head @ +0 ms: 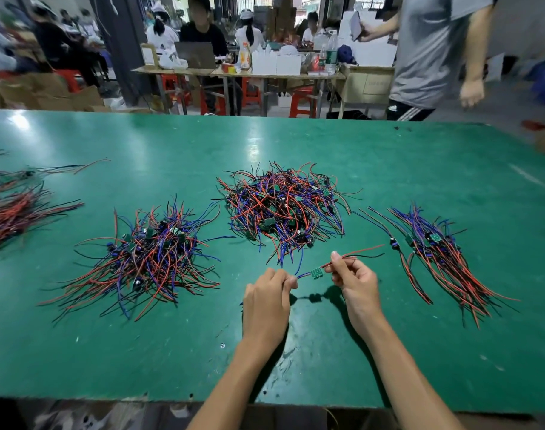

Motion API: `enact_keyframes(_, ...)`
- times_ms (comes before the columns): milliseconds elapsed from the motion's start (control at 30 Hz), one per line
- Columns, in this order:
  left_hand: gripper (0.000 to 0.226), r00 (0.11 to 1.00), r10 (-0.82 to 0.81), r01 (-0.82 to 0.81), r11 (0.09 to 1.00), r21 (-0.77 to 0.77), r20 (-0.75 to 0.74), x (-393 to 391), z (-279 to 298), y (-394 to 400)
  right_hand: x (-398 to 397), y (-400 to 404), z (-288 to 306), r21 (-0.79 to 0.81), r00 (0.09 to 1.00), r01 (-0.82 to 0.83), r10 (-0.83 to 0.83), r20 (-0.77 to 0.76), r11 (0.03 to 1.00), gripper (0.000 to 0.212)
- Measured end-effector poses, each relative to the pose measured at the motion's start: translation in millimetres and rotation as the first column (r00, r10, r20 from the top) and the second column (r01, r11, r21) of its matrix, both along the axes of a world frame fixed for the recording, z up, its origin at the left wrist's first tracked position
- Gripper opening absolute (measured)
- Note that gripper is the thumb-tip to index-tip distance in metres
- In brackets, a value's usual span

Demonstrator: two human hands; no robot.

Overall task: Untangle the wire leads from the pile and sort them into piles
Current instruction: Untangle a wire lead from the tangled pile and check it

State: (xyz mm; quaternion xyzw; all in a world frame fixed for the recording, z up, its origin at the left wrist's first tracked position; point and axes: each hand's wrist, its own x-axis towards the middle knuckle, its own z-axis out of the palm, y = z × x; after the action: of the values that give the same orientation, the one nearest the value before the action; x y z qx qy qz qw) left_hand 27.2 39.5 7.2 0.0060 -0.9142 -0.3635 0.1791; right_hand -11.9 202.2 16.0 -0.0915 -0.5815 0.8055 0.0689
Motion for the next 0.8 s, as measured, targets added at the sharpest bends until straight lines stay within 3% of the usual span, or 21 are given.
enact_keyframes(233,0.010,0.999,0.027,-0.025,0.998,0.049,-0.034,-1.5,1.9,-2.6,-2.2,-2.9,-3.9,0.129,0.996,-0.089,0.089,0.009,0.988,0.020)
enact_keyframes(333,0.011,0.998,0.046,-0.046,0.999,0.026,-0.034,-2.7,5.2,-3.2,-10.0,-4.6,6.7,0.073,0.995,-0.091,0.087,0.057,0.993,0.018)
enact_keyframes(467,0.019,0.978,0.198,-0.197,0.980,0.016,-0.070,-4.6,7.8,-3.8,-33.2,22.4,42.9,-0.096,0.987,0.157,-0.161,-0.031,0.983,0.014)
enact_keyframes(567,0.023,0.955,0.291,-0.288,0.956,0.050,-0.054,-3.9,6.9,-5.2,-54.4,57.7,72.0,-0.334,0.897,0.416,-0.441,0.002,0.846,0.014)
enact_keyframes(633,0.027,0.958,0.288,-0.286,0.956,0.060,-0.014,-3.9,5.8,-5.1,-62.7,79.2,78.2,-0.417,0.836,0.529,-0.538,0.106,0.740,0.015)
enact_keyframes(700,0.027,0.958,0.286,-0.287,0.957,0.047,0.020,-4.5,5.5,-4.8,-64.9,94.1,69.1,-0.418,0.829,0.558,-0.503,0.245,0.716,0.018)
enact_keyframes(800,0.025,0.958,0.283,-0.285,0.958,0.024,0.054,-5.4,4.7,-4.6,-55.7,97.6,49.4,-0.335,0.855,0.490,-0.369,0.364,0.804,0.011)
